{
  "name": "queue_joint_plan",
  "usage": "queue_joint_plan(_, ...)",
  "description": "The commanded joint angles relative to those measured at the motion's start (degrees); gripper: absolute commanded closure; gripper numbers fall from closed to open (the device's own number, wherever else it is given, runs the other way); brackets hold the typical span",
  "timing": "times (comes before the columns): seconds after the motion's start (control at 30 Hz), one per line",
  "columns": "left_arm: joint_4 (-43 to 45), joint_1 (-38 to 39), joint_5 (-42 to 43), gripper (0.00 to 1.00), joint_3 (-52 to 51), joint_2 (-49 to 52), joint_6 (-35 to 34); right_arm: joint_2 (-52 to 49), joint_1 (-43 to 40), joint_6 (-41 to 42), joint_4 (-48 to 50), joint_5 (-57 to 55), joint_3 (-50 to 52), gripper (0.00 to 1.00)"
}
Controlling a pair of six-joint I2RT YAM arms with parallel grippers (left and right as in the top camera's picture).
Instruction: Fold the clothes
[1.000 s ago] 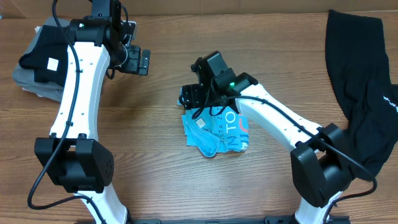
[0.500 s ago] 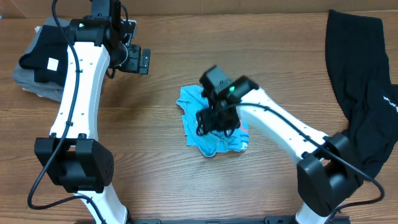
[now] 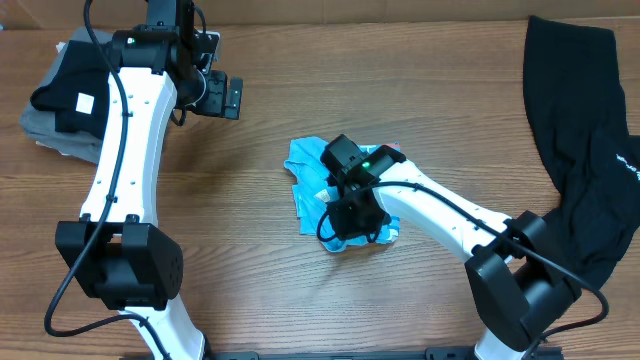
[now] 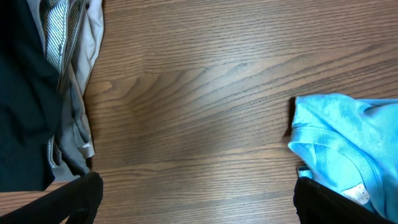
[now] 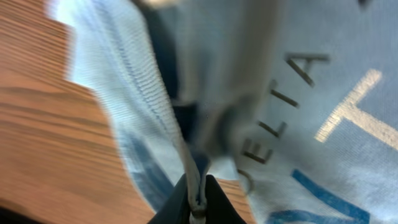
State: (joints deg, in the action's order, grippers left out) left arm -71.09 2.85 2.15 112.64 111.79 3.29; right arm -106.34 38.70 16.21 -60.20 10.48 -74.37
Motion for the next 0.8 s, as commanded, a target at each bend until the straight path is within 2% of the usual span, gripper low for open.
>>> queue_joint_plan(0.0,0.1,-0.2,0.9,0.00,0.0,0.4,-0.8,0.7,1.6,-0.4,-1.7,0.5,-5.6,0.94)
queue_joint_plan(0.27,0.2,-0.2,0.9,0.00,0.0,0.4,-0.8,0.7,9.3,-1.2,-1.7,4.8,-6.9,0.96)
queue_joint_plan(0.3,0.2,-0.2,0.9,0.00,0.0,0.4,-0.8,0.7,10.7,-1.2,-1.1,4.8,-6.9,0.88)
queue_joint_plan(0.33,0.2,-0.2,0.9,0.00,0.0,0.4,-0.8,0.7,11.8,-1.2,-0.5,4.8,-6.9,0.60)
queue_joint_plan(0.4,0.2,-0.2,0.9,0.00,0.0,0.4,-0.8,0.7,13.9,-1.4,0.1,4.8,-6.9,0.30)
queue_joint_plan(0.43,0.2,-0.2,0.9,0.00,0.0,0.4,-0.8,0.7,14.6,-1.4,0.2,4.9,-6.9,0.20)
queue_joint_plan(0.6,-0.2,-0.2,2.6,0.00,0.0,0.4,-0.8,0.7,13.7,-0.9,-4.5,6.3,-10.6,0.20)
queue_joint_plan(0.77,-1.3,-0.2,7.7,0.00,-0.1,0.4,-0.7,1.6,6.1,2.1,-11.8,0.2,-18.3,0.16)
